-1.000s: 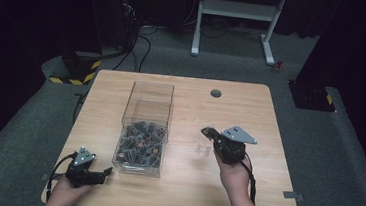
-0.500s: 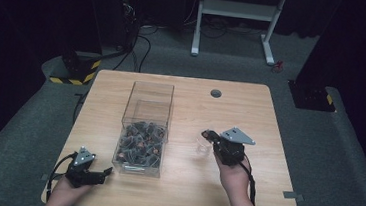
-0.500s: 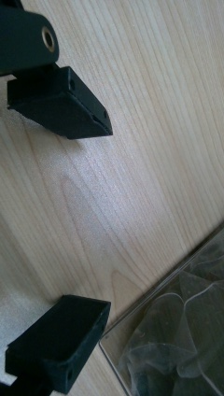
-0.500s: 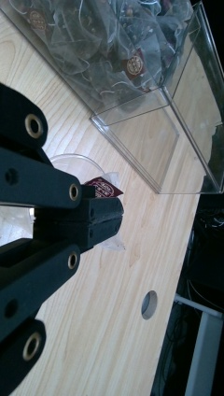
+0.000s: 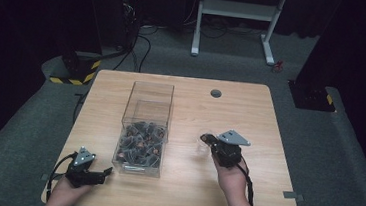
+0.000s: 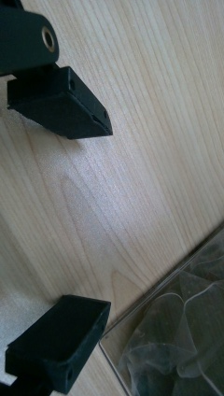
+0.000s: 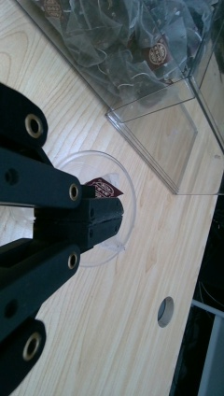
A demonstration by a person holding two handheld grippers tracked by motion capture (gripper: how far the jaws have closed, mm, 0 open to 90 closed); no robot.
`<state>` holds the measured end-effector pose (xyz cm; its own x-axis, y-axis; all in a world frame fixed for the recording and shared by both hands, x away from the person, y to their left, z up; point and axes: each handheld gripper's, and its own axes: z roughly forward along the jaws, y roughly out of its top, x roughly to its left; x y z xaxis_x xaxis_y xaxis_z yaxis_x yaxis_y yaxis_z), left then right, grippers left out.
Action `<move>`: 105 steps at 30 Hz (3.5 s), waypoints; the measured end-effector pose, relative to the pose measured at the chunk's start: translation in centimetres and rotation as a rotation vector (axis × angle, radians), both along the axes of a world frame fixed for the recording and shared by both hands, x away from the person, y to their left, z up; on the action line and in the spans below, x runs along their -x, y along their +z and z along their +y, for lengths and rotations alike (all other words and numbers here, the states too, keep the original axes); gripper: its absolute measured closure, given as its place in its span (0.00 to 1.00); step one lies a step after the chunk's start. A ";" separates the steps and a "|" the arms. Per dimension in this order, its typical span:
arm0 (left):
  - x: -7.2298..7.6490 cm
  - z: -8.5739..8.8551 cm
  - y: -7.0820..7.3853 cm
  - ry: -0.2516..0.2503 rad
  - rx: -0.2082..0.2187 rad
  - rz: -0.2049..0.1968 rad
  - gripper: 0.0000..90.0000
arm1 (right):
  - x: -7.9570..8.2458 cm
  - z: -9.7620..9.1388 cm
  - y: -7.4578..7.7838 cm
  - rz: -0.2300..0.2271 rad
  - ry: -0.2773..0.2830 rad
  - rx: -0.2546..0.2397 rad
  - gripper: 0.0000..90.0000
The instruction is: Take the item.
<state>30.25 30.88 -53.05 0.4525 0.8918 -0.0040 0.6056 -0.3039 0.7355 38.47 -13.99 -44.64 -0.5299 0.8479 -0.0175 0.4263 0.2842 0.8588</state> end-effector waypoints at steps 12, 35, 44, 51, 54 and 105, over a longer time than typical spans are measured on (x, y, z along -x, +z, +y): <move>0.0 0.0 0.0 0.000 0.000 0.000 0.16 | -0.1 0.1 -0.2 0.001 -0.002 -0.009 0.95; 0.0 0.0 0.0 0.000 0.000 0.000 0.16 | 0.1 0.3 0.7 -0.020 0.003 -0.030 0.87; 0.0 0.0 0.0 0.000 0.000 0.000 0.16 | 0.2 0.4 0.9 -0.016 0.001 -0.034 0.70; 0.0 0.0 0.0 0.000 -0.001 0.000 0.16 | 0.4 0.4 1.2 -0.014 -0.004 -0.038 0.56; 0.0 0.0 0.0 -0.002 -0.003 -0.002 0.16 | 0.5 0.2 1.2 -0.012 -0.007 -0.042 0.48; 0.0 0.0 0.0 -0.001 -0.001 -0.002 0.16 | 4.4 -8.5 -7.2 0.135 -0.206 0.065 0.21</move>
